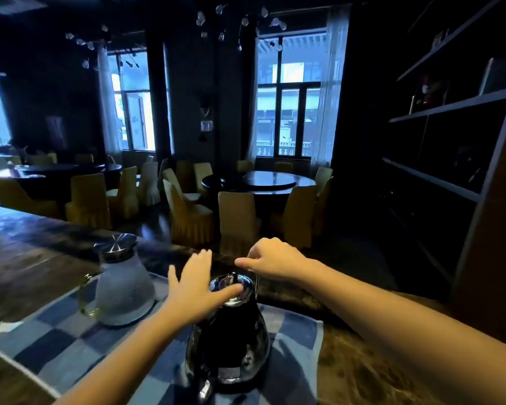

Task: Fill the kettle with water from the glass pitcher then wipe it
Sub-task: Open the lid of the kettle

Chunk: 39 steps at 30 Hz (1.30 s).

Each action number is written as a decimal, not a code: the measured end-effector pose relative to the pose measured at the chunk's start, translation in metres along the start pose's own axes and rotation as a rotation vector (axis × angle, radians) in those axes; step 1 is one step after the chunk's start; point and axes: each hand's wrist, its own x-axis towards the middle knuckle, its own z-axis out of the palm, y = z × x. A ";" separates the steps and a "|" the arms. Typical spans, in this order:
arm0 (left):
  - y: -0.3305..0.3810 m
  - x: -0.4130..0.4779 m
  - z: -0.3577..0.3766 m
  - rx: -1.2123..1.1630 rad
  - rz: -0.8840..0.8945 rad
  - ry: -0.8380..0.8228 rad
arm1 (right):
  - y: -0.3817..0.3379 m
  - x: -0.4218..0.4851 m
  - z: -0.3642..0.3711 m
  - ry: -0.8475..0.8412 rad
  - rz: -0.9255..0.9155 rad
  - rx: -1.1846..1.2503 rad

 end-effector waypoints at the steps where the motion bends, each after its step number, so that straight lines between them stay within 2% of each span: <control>1: 0.001 -0.003 0.004 -0.042 -0.035 -0.042 | -0.004 0.002 0.004 -0.028 0.020 -0.001; 5: 0.001 -0.007 0.019 -0.385 -0.114 -0.127 | -0.015 0.021 0.019 -0.051 0.057 -0.139; 7: 0.002 -0.005 0.023 -0.430 -0.123 -0.108 | -0.020 0.030 0.024 -0.091 0.076 -0.226; 10: 0.008 -0.003 0.025 -0.432 -0.127 -0.067 | -0.027 0.042 0.029 -0.206 0.145 -0.326; 15: 0.008 -0.007 0.041 -0.403 -0.202 -0.008 | -0.031 0.055 0.037 -0.389 0.277 -0.245; 23: 0.003 -0.010 0.051 -0.309 -0.159 0.074 | -0.032 0.059 0.030 -0.544 0.274 -0.104; 26: 0.003 -0.010 0.049 -0.320 -0.149 0.063 | -0.037 0.058 0.027 -0.539 0.157 -0.222; 31: 0.002 -0.010 0.051 -0.328 -0.162 0.065 | -0.044 0.056 0.025 -0.469 -0.126 -0.552; 34: 0.002 -0.010 0.053 -0.304 -0.164 0.070 | -0.048 0.056 0.030 -0.403 -0.172 -0.662; 39: 0.002 -0.010 0.054 -0.269 -0.188 0.071 | -0.046 0.053 0.039 -0.239 -0.165 -0.609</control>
